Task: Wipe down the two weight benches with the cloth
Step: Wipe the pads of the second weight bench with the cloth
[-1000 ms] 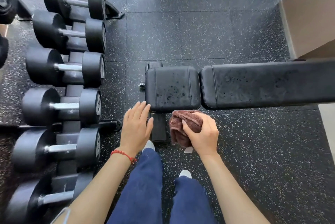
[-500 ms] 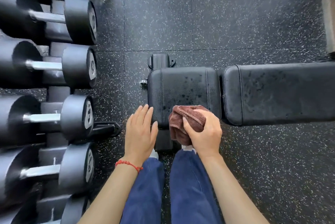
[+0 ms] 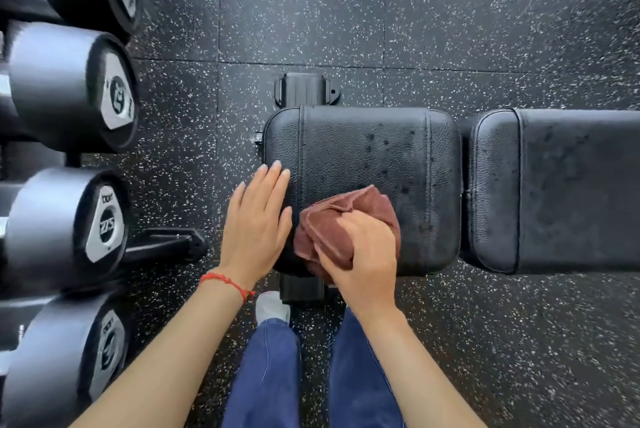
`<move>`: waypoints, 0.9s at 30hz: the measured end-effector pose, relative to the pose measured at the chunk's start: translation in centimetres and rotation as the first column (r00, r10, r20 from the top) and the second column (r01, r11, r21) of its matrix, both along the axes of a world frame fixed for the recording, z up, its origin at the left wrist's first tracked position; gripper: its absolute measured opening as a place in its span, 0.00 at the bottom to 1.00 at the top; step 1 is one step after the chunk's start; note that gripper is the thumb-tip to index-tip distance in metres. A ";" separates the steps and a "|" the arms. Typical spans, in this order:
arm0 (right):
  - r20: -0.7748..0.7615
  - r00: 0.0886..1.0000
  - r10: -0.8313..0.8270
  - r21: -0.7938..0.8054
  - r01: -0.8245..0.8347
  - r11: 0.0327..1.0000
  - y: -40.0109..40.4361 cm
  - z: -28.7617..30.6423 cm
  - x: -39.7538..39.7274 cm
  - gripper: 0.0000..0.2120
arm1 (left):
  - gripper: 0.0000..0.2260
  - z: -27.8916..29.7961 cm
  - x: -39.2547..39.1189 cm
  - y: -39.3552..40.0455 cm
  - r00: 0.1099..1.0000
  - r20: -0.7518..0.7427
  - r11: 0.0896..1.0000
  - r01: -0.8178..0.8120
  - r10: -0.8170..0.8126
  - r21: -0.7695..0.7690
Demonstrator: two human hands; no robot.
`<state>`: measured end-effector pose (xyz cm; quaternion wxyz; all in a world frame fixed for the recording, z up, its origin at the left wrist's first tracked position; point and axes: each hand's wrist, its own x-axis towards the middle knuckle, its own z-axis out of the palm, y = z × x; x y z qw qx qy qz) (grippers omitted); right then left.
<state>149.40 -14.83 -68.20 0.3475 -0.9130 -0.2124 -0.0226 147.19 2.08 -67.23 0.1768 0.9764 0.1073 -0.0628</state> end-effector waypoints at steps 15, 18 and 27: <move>0.214 0.969 -0.125 -0.042 0.137 0.990 2.1 -2.5 -2.0 0.17 | 0.20 -4.9 4.5 2.8 0.967 0.244 0.990 0.098 -0.071 -0.101; 0.286 0.956 -0.059 -0.084 0.086 0.993 2.2 -2.9 -0.3 0.17 | 0.20 -5.1 4.5 2.9 0.961 0.267 0.989 0.102 -0.070 -0.108; 0.328 0.918 -0.224 -0.074 0.262 0.962 6.6 -2.9 9.4 0.18 | 0.20 -5.1 4.4 2.8 0.959 0.278 0.989 0.092 -0.057 -0.115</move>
